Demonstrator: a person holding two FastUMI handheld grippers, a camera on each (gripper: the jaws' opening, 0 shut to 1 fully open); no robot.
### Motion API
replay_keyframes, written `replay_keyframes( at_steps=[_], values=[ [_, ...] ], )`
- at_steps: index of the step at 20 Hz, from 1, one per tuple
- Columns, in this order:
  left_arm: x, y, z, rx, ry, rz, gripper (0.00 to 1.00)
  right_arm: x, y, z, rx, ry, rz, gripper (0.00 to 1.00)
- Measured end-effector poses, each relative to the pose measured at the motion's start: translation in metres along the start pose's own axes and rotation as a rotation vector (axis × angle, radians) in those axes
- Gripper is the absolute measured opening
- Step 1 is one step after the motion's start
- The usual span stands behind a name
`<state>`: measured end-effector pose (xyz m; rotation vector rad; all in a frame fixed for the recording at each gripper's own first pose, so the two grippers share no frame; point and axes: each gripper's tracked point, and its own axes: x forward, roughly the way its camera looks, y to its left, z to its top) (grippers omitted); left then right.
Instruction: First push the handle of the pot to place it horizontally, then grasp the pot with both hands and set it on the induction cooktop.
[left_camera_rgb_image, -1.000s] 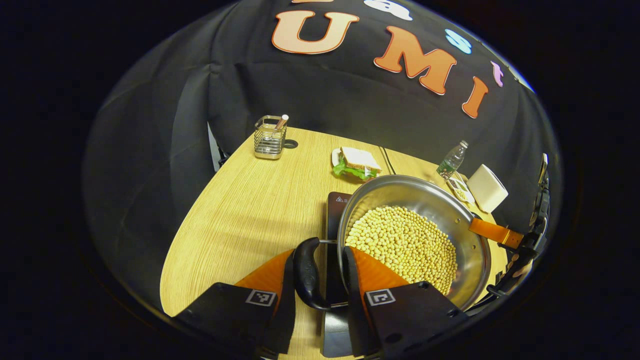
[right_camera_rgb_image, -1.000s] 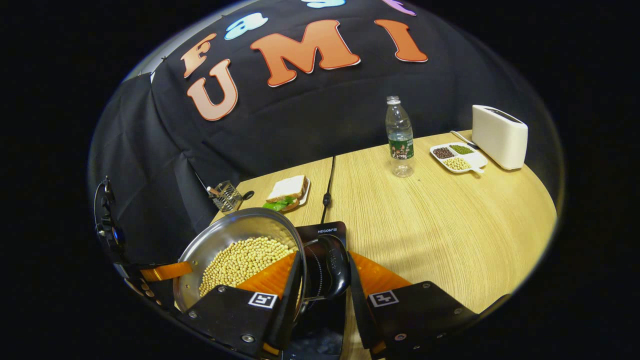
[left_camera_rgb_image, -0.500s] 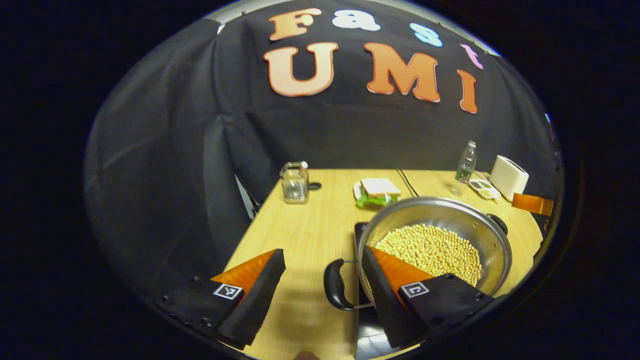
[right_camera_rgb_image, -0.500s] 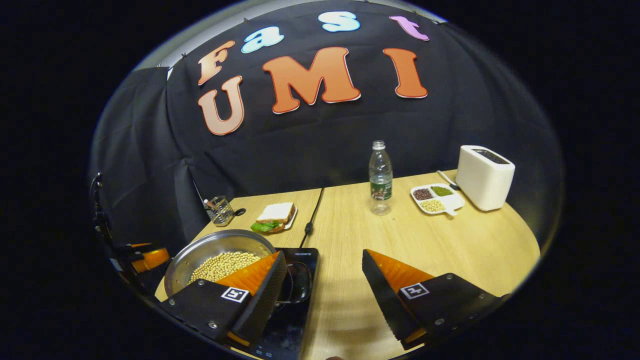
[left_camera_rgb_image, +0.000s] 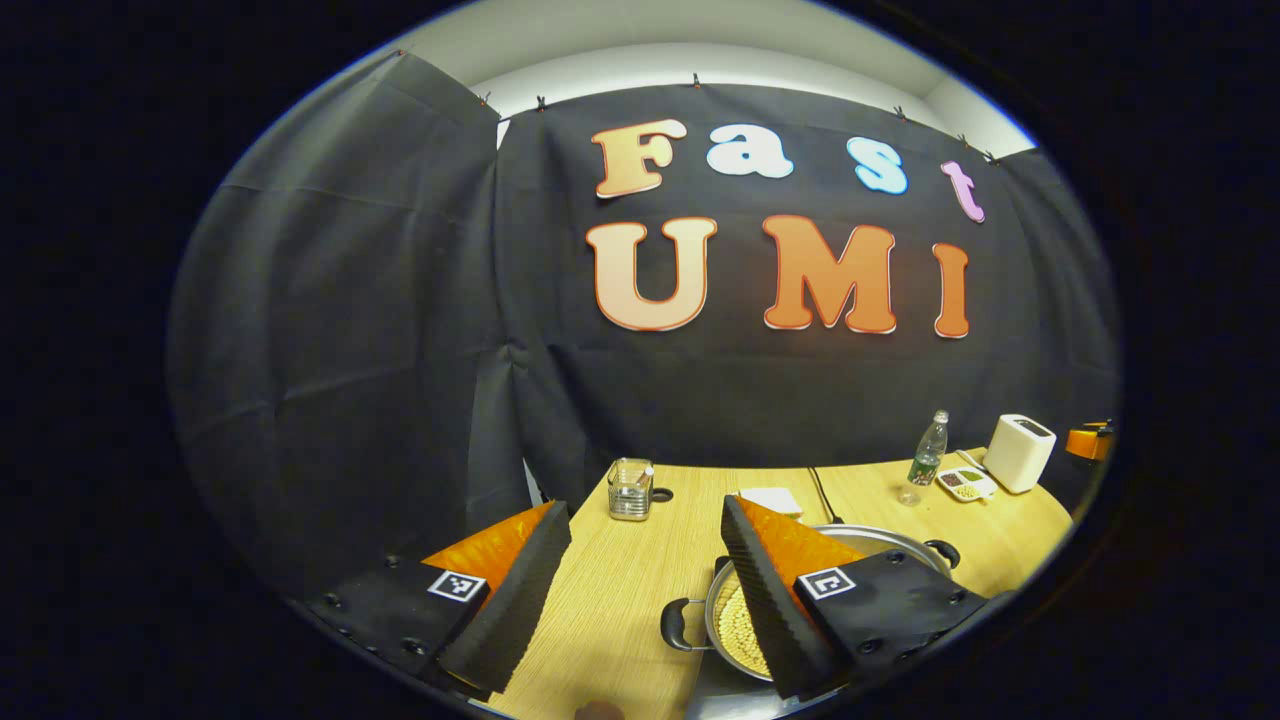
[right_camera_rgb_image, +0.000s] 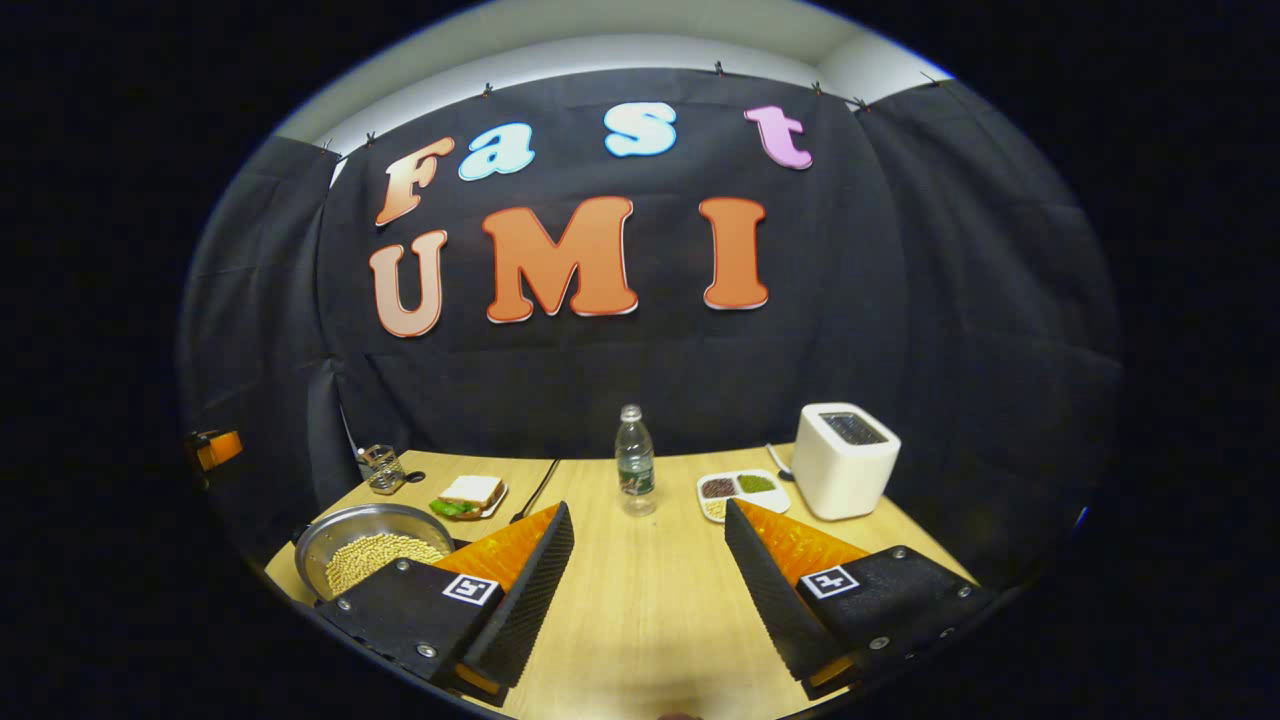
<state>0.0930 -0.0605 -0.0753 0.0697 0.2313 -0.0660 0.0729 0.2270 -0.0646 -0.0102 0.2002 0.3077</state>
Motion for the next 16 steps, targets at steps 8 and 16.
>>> replay_keyframes(
  at_steps=[8,16],
  values=[
    [-0.052,0.000,0.078,-0.037,-0.130,-0.005,0.98,-0.061,-0.059,0.078,-0.023,-0.154,-0.067,0.94],
    [-0.067,-0.026,0.094,-0.026,-0.155,-0.039,0.98,-0.091,-0.095,0.099,0.001,-0.204,-0.102,0.94]
  ],
)
